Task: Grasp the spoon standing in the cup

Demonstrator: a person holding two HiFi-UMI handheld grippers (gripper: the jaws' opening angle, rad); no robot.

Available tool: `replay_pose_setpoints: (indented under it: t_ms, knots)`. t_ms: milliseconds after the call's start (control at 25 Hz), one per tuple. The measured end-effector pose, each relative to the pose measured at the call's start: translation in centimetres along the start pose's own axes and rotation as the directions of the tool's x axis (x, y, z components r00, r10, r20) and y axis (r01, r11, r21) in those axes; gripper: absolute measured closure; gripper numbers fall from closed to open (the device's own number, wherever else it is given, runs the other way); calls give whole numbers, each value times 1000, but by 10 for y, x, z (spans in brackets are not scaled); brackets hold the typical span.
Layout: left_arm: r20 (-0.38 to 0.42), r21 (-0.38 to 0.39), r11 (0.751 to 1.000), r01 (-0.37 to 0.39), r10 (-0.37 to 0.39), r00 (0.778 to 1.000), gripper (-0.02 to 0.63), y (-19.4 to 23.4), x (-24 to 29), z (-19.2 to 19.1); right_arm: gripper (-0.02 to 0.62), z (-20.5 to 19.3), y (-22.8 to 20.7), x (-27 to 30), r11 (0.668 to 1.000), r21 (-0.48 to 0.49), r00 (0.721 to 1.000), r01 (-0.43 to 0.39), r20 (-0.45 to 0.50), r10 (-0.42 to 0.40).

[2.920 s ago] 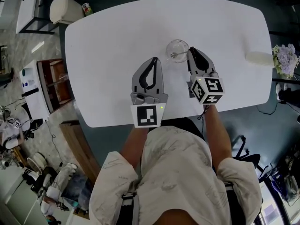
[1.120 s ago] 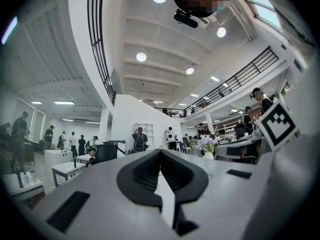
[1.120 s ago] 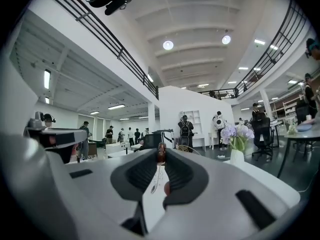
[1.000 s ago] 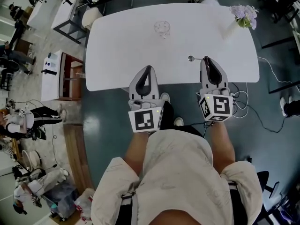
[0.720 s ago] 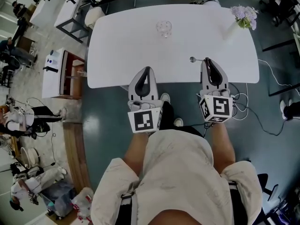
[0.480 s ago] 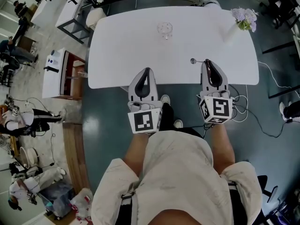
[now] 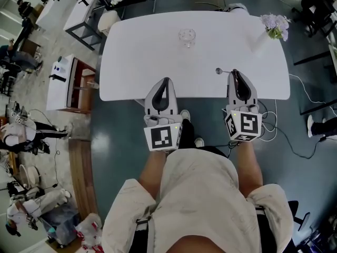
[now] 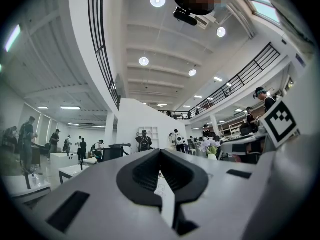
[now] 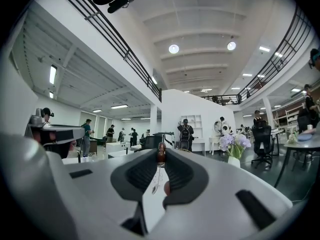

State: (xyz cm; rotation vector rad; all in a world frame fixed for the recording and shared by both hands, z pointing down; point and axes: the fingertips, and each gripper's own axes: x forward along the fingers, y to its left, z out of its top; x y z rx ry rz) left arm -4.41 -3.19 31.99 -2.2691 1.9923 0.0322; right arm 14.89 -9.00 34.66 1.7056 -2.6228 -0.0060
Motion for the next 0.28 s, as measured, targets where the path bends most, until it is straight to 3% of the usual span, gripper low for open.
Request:
replay_pose_setpoints:
  t_ms: [280]
  knots:
    - [2,-9,1000,-13,13,1000,601,2,-3,1,551,1,2,-1,1000,-4,1000,-5,-1,5]
